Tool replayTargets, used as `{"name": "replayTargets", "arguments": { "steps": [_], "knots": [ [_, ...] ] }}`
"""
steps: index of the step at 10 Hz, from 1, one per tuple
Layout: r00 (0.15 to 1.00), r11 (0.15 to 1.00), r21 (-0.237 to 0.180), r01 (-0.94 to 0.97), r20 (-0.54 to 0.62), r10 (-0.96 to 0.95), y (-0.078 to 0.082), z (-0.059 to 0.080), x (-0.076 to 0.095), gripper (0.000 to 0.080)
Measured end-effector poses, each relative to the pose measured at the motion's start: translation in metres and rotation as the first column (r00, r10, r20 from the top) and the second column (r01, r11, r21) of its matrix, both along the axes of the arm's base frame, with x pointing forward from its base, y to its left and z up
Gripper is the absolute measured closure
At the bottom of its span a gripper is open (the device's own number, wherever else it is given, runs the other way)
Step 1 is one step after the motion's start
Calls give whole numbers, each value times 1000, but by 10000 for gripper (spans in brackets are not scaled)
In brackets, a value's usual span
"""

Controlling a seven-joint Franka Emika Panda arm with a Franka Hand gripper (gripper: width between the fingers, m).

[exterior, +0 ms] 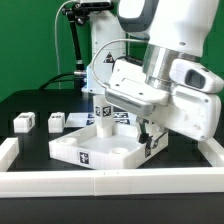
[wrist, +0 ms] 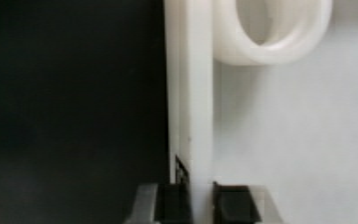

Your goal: Assemble square table

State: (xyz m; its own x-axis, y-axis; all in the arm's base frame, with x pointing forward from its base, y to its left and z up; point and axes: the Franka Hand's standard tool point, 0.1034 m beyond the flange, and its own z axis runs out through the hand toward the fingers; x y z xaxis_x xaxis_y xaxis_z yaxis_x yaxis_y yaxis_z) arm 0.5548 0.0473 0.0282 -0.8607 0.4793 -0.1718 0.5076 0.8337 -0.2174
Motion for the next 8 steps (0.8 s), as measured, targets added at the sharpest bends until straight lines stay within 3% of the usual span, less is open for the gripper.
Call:
{"name": "replayTargets", "arguments": {
  "steps": [1, 7, 8],
  "knots": [
    [997, 997, -8, -74, -13, 74, 6, 0, -1, 741],
    [933, 937, -33, -347, -114, 341, -4, -3, -3, 741],
    [928, 933, -31, -359, -120, 353, 3, -3, -4, 741]
  ]
}}
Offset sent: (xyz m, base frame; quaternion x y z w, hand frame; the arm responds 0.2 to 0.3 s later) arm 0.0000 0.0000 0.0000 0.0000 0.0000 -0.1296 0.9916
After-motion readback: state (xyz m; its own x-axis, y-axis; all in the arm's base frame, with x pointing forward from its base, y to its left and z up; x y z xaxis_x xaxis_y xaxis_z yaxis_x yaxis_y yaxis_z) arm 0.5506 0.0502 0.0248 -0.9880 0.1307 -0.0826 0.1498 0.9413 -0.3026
